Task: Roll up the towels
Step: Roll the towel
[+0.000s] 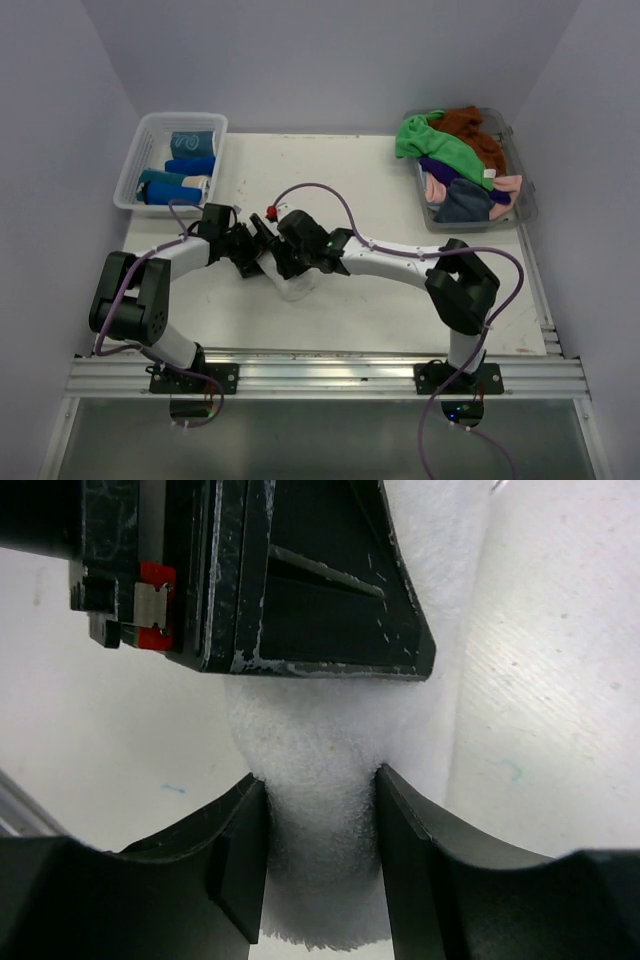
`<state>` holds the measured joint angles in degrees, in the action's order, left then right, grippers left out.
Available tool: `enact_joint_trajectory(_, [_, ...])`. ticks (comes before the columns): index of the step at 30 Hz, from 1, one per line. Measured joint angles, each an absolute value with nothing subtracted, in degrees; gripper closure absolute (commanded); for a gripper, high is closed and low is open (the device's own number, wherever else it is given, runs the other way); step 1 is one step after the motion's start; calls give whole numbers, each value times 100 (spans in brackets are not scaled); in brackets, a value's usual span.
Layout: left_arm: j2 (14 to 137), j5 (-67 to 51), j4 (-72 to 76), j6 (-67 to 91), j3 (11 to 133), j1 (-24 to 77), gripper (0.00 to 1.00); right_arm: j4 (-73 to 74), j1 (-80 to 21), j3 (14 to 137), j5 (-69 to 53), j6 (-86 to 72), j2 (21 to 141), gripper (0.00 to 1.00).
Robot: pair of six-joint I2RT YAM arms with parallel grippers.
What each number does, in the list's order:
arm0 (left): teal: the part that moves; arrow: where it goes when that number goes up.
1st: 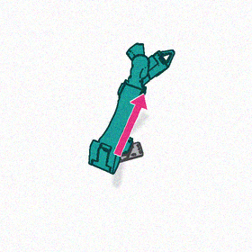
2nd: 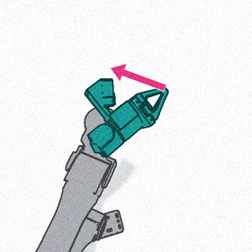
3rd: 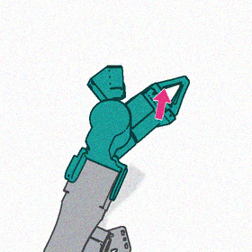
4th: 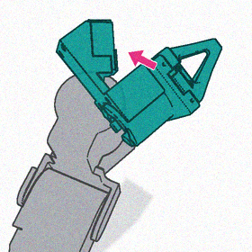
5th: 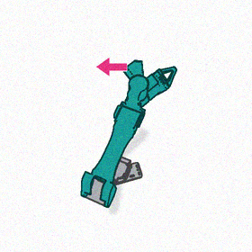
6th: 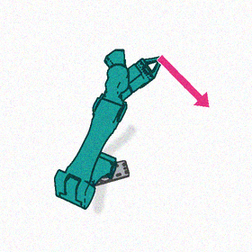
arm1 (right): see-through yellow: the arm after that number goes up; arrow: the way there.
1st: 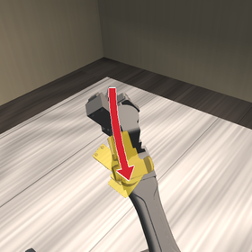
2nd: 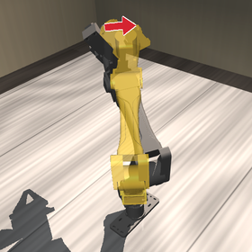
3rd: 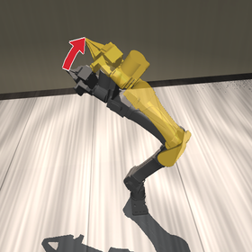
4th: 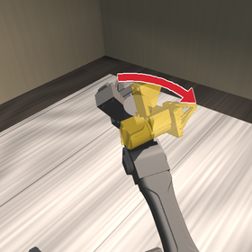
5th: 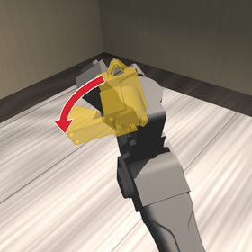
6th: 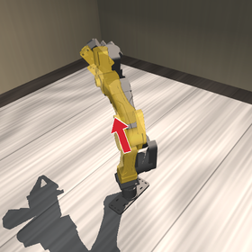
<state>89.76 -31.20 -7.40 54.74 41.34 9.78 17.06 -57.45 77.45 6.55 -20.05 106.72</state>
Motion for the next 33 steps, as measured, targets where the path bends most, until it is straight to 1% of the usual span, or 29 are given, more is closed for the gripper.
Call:
enact_joint_trajectory(14, [8947, -3079, -746, 5461, 4134, 978, 6, 443, -4753, 7041, -1634, -3404, 10656, 55])
enact_joint_trajectory(28, [8729, -2602, -1004, 5260, 4139, 982, 7, -548, -4305, 6779, -2995, -4392, 11052, 56])
enact_joint_trajectory(33, [8729, -2547, -1044, 5218, 4182, 985, 6, -923, -4215, 6630, -3256, -4659, 11109, 57])
